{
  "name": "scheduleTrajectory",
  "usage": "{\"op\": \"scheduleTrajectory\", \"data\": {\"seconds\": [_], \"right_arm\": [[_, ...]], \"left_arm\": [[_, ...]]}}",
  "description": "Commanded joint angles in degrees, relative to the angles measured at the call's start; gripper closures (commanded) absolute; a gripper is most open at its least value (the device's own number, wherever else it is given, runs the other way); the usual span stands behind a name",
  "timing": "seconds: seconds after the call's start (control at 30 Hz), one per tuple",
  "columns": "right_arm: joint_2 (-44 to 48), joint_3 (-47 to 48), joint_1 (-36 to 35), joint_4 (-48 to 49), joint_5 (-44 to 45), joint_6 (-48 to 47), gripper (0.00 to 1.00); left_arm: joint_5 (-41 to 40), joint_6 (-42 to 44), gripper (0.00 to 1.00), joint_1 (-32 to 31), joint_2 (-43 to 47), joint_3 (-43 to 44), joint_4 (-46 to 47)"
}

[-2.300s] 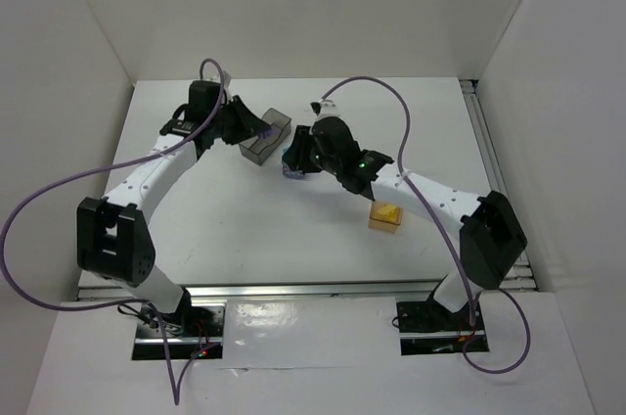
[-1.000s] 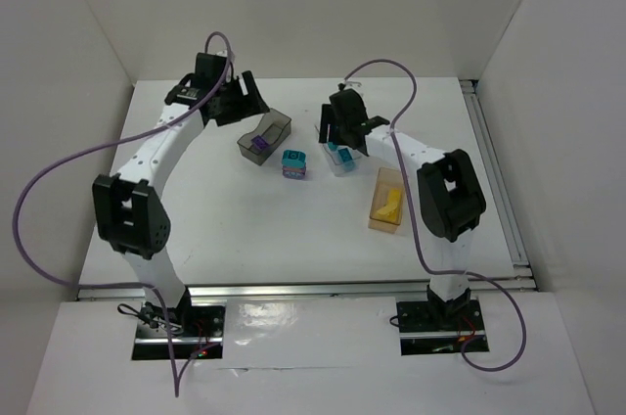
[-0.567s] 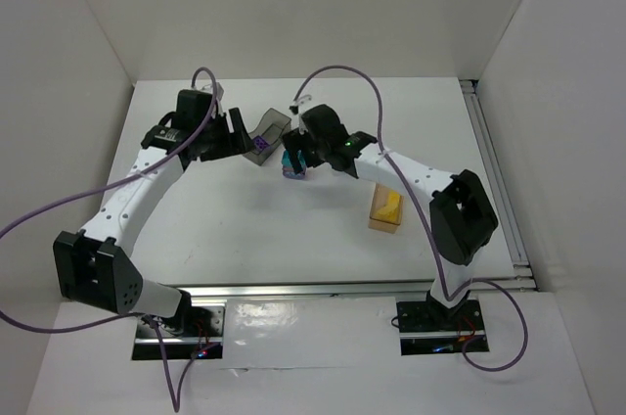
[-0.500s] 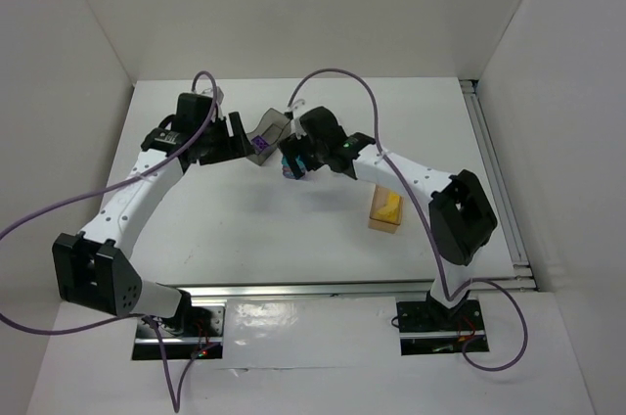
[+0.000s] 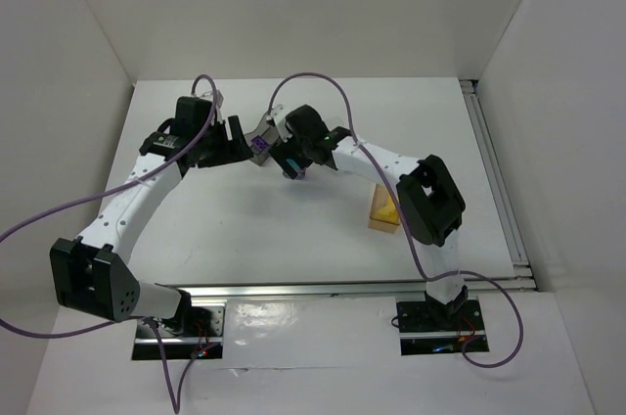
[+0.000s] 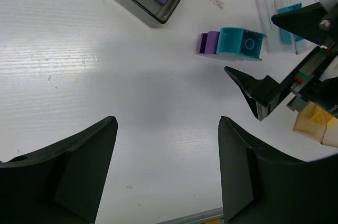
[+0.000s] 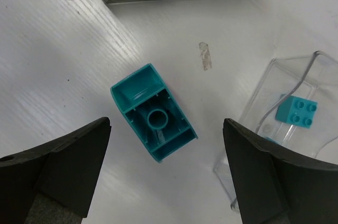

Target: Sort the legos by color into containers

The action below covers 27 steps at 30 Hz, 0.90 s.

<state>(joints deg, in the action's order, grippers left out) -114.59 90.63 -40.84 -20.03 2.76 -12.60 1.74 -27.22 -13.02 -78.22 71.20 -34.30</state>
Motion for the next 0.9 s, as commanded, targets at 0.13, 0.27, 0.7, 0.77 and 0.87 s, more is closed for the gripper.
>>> {"op": "scheduleTrajectory", "data": {"seconds": [0.13,0.27,0.7,0.77,0.87], "right_arm": [[-1.52,3.94,0.32,-0.27,-2.67,-1.11,0.16],[-2.05,4.47,0.32,-0.27,-2.68,-1.11,0.39],[0.85,2.72,0.32,-0.28,-0.74,3.01,0.76],[4.26,1.40,1.55,-0.27,-5.63,4.68,0.76],[9.71,-2.37,4.44,0.78,-12.23,8.81,0.83]], "left_arm": [[-0.24,0.94,0.19,-0.17,1.57,-0.53,0.99],[0.28,0.94,0.19,-0.17,1.57,-0.53,0.99],[5.01,1.46,0.19,-0.17,0.96,-3.08,3.80],[10.88,3.83,0.18,-0.17,0.96,-5.71,9.14],[28.81,7.09,0.15,-0.17,1.49,-9.57,16.36]]}}
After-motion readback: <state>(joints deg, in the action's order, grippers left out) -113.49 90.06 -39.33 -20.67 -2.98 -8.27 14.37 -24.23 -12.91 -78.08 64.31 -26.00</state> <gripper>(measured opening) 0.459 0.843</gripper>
